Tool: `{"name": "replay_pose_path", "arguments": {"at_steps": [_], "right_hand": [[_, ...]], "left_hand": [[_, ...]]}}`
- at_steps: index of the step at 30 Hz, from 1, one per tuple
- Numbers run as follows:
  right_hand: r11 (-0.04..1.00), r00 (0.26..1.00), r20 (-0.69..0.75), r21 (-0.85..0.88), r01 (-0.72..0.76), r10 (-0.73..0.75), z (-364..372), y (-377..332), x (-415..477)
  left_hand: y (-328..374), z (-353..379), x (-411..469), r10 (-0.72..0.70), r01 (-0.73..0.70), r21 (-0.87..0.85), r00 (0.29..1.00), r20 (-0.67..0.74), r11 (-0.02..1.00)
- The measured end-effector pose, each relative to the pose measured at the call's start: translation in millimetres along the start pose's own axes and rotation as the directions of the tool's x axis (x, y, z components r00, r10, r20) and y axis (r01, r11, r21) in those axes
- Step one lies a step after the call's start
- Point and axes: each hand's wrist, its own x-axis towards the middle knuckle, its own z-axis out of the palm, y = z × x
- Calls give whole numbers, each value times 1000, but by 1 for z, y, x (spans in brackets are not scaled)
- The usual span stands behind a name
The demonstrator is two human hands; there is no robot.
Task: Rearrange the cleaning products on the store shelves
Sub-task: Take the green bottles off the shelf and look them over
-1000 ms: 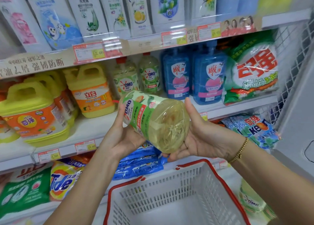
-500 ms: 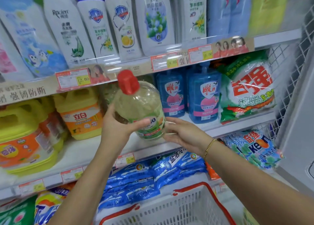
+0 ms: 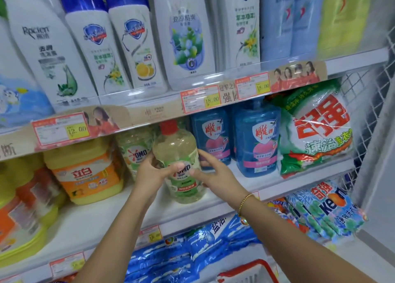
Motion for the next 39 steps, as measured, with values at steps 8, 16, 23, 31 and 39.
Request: {"name": "replay_pose_path", "arguments": {"at_steps": [8, 16, 23, 31, 39], "right_hand": [[968, 990, -127, -250, 24, -57, 1, 30, 25], [628, 995, -104, -774, -78, -5, -13, 55, 16], [468, 998, -57, -883, -35, -32, -4, 58, 20], [434, 993, -79, -900, -33, -88, 2, 59, 13], [392, 994, -46, -920, -3, -100, 0, 63, 16]], "left_hand": [[-34, 19, -8, -97, 110, 385, 994, -55, 916], [-51, 25, 15, -181, 235, 270, 961, -211, 934], [-56, 37, 49, -266, 324, 205, 926, -267, 924], [-63, 44, 76, -313, 352, 74, 897, -312, 933], [-52, 5, 43, 85, 57, 266, 867, -492, 962]]}}
